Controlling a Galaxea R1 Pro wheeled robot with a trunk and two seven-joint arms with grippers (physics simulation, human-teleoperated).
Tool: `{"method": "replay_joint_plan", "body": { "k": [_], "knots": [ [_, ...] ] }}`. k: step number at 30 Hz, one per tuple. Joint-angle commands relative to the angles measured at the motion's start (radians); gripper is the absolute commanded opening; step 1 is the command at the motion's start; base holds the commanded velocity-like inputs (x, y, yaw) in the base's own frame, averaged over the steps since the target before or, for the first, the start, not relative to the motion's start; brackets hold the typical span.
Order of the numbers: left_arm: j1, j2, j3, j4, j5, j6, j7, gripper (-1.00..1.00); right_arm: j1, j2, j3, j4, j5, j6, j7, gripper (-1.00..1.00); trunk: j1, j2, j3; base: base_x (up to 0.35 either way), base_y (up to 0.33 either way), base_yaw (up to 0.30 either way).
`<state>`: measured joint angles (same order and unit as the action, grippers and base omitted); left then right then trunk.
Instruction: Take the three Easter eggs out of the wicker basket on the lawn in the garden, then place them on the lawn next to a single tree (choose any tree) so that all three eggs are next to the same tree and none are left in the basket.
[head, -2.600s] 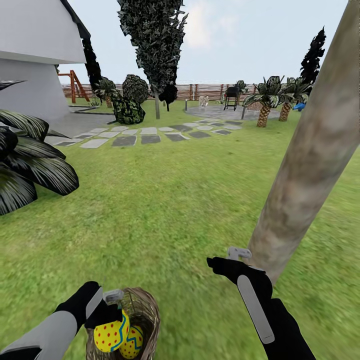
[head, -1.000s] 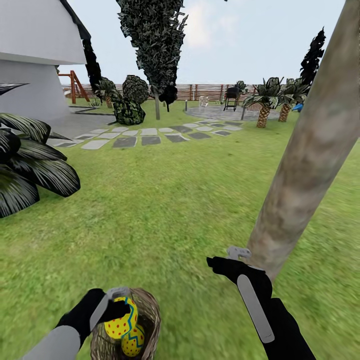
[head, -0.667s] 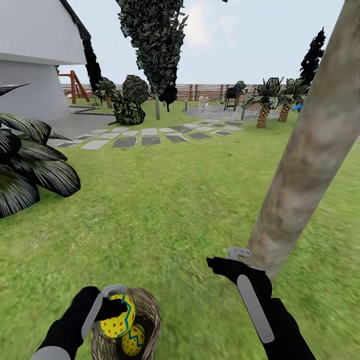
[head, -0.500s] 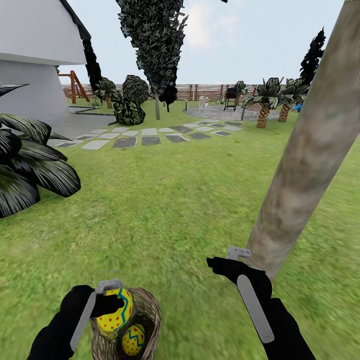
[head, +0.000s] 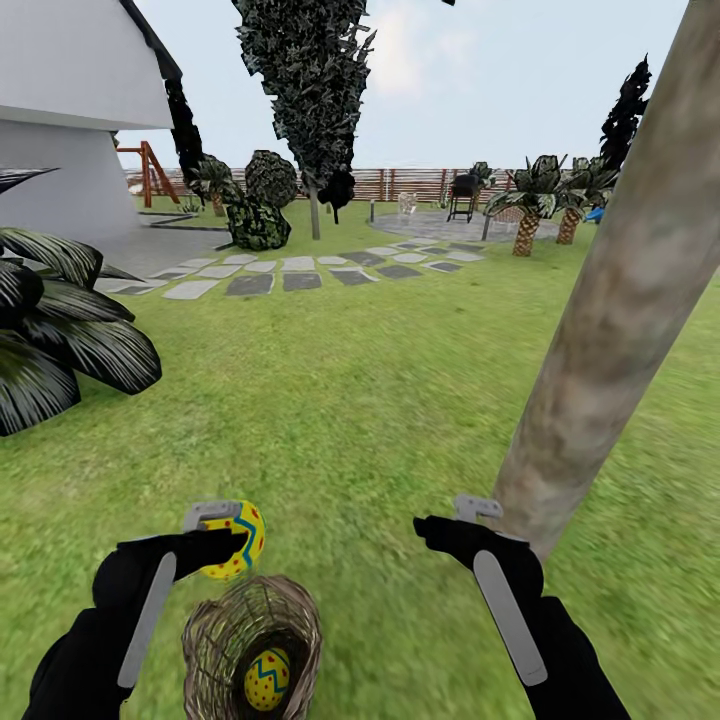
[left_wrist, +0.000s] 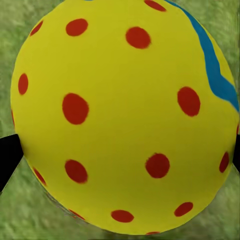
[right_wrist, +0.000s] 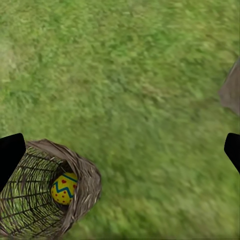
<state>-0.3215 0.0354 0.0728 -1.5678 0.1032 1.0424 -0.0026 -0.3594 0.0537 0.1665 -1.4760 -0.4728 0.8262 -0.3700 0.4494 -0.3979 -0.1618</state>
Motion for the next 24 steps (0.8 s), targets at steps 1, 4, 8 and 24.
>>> {"method": "replay_joint_plan", "body": {
  "k": [1,4,8,24],
  "knots": [
    [-0.004,0.000,0.001,-0.010,0.004,0.005,0.001,-1.00,-0.001,0.000,0.001,0.002,-0.010,0.002,-0.010,1.00,0.001,-0.002,-0.002,0.000,0.000,0.000],
    [-0.027,-0.001,-0.001,-0.021,0.005,0.005,0.000,-1.00,-0.002,0.000,0.001,0.009,-0.010,0.002,-0.010,1.00,0.001,-0.002,-0.002,0.000,0.000,0.000],
    [-0.072,-0.003,-0.016,-0.025,0.006,0.005,0.000,-1.00,-0.003,0.000,0.001,0.018,-0.010,0.002,-0.010,1.00,0.001,-0.002,-0.002,0.000,0.000,0.000],
    [-0.084,-0.002,-0.022,-0.026,0.010,0.005,-0.002,-1.00,-0.013,-0.001,-0.001,0.035,-0.008,0.001,-0.012,1.00,0.001,-0.002,0.007,0.000,0.000,-0.095]
  ]
}}
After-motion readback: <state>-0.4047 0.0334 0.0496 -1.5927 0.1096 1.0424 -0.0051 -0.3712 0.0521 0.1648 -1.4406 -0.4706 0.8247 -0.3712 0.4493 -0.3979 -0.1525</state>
